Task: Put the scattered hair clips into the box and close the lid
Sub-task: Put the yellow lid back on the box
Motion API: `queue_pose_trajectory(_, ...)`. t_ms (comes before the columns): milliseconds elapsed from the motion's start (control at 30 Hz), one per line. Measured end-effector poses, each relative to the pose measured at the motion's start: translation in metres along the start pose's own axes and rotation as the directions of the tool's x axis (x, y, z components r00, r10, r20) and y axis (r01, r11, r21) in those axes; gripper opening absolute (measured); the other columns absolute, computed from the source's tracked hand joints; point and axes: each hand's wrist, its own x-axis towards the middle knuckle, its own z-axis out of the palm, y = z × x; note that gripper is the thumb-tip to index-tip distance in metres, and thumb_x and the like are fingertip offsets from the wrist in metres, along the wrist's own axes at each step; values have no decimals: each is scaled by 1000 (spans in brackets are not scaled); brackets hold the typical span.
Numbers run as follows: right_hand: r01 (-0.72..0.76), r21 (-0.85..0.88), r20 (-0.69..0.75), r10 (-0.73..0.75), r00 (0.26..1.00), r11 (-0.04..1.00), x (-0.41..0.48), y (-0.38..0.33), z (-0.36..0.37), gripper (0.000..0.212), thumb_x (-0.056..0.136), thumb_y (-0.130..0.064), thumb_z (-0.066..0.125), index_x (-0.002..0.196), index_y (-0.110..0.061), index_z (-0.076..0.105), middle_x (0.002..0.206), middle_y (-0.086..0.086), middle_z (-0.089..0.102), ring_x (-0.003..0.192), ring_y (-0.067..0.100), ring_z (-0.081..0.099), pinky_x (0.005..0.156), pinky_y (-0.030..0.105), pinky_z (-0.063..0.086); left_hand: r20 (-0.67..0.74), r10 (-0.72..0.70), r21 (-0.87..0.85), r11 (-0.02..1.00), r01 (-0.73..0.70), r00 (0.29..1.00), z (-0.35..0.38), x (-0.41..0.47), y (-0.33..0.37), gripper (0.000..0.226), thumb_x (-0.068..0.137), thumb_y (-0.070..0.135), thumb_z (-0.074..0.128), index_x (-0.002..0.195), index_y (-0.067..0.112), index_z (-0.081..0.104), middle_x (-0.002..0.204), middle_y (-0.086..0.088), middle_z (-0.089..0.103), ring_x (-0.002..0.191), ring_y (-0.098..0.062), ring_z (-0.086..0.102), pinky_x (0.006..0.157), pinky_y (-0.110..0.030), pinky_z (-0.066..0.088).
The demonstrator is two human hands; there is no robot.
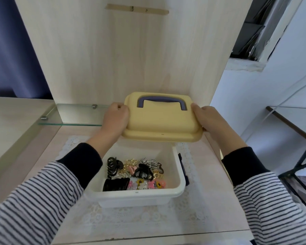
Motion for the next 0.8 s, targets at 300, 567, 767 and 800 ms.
queue_pose_trajectory(300, 143, 182, -90, -128, 988, 973, -48, 8, 30, 23, 96, -31, 46, 83, -13, 54, 74, -2, 52, 67, 12, 47, 58, 26, 35, -67, -58, -39, 998, 56, 996, -51, -38, -22, 26, 93, 26, 38, 93, 7, 56, 88, -12, 49, 79, -21, 45, 68, -35, 32)
queue_pose_trajectory(567, 75, 314, -67, -56, 996, 946, -83, 18, 52, 21, 96, -30, 48, 98, -11, 57, 88, 3, 58, 82, 17, 53, 65, 28, 40, -65, -50, 86, 995, 56, 997, -75, -73, -50, 25, 95, 32, 39, 85, 17, 55, 83, -3, 57, 76, -19, 51, 66, -33, 38)
queue_pose_trajectory(767, 42, 374, -35, -31, 999, 926, -103, 19, 58, 13, 94, -25, 45, 89, -14, 50, 74, 0, 48, 71, 18, 47, 52, 23, 30, -75, -65, 118, 990, 73, 995, -83, -89, -61, 29, 97, 31, 37, 103, 16, 62, 88, 2, 60, 78, -15, 55, 60, -31, 39)
queue_pose_trajectory(800, 39, 375, -22, -33, 999, 926, -105, 19, 58, 14, 94, -24, 44, 85, -15, 48, 72, -1, 46, 69, 18, 46, 51, 22, 29, -76, -71, 113, 990, 79, 995, -84, -92, -62, 29, 97, 31, 37, 104, 19, 62, 91, 3, 61, 80, -15, 56, 60, -31, 41)
